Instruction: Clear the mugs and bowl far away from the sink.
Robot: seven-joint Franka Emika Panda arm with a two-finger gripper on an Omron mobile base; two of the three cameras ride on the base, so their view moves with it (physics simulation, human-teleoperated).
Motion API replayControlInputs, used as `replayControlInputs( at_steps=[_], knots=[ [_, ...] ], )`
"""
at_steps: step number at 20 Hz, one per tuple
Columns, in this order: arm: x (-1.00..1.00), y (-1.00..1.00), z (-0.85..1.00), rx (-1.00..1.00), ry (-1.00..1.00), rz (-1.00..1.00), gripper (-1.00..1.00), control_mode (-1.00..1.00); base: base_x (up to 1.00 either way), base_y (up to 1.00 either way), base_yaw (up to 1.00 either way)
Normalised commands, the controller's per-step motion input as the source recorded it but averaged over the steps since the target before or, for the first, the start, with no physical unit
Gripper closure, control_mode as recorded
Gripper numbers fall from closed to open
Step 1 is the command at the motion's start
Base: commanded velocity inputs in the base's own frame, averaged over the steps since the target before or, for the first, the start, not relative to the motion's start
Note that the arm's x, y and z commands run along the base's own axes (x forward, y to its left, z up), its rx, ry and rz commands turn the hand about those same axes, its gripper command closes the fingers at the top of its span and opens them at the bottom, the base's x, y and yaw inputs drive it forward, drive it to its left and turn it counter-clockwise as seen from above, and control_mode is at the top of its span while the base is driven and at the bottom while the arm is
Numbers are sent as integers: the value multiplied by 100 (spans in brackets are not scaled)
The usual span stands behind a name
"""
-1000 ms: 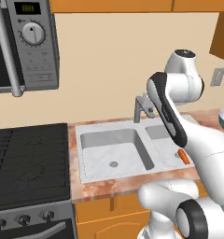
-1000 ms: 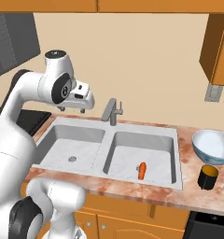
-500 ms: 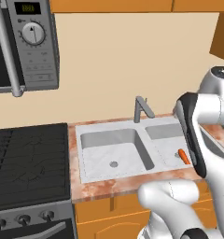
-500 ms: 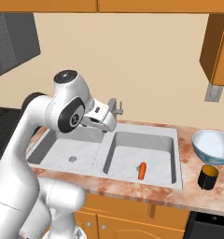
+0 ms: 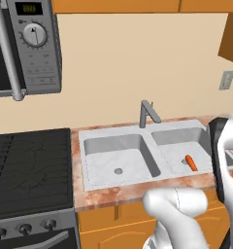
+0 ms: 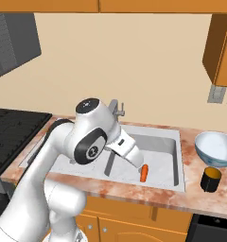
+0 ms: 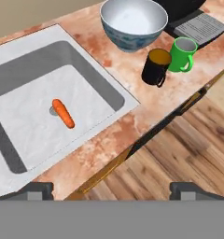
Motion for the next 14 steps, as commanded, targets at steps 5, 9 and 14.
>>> replayControlInputs(
  at_steps=[5, 9, 14],
  knots=[
    [-21, -100, -6, 0, 4, -25, -100, -100, 0, 0, 0],
    [8, -100, 0, 4, 7, -8, -100, -100, 0, 0, 0],
    [9, -99, -16, 5, 4, 0, -100, -100, 0, 0, 0]
  ],
)
